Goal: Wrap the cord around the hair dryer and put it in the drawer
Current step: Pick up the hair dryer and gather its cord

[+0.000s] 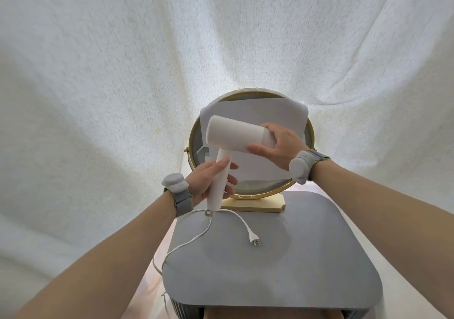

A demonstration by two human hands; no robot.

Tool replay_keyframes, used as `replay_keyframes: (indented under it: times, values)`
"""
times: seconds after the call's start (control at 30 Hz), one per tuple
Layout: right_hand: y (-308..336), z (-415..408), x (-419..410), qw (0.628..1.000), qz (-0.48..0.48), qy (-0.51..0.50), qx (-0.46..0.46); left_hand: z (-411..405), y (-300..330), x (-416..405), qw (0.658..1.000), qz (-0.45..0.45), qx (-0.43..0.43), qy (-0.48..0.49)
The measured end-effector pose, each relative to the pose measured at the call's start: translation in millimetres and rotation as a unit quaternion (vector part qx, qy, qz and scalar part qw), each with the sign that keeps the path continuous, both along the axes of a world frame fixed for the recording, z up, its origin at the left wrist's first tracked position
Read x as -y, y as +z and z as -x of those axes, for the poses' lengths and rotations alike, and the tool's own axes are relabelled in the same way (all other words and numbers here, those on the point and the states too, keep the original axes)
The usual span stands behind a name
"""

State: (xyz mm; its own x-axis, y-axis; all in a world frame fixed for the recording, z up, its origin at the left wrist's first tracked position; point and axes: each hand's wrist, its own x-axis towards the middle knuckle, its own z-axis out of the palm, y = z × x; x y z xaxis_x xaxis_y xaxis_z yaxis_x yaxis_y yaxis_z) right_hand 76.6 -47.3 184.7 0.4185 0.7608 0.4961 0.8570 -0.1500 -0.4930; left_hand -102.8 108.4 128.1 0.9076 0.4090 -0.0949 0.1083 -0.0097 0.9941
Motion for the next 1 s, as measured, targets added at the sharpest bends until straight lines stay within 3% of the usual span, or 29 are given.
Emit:
replay_keyframes:
  times: [0.1, 0.33, 0.5, 0.67, 0.77, 1.0]
  values:
    - [3, 9, -5, 1.000, -0.015, -0.005, -0.022, 8, -2, -2, 1.000, -0.013, 0.020, 0.018]
    - [-3, 29, -20, 0.974, -0.050, -0.058, -0.214, 12, 28, -1, 0.986, -0.071, 0.101, 0.110]
    - [-26, 69, -33, 0.971, 0.099, 0.001, -0.216, 22, 43, -14, 0.974, -0.074, 0.155, 0.146]
    - [-58, 111, -55, 0.955, 0.181, 0.084, -0.219, 32, 56, -18, 0.976, -0.065, 0.163, 0.132]
    - [-75, 135, -66, 0.939, 0.212, 0.132, -0.235, 35, 60, -18, 0.978, -0.071, 0.160, 0.113]
    - [-105, 176, -91, 0.931, 0.236, 0.131, -0.244, 46, 63, -22, 0.976, -0.110, 0.159, 0.103]
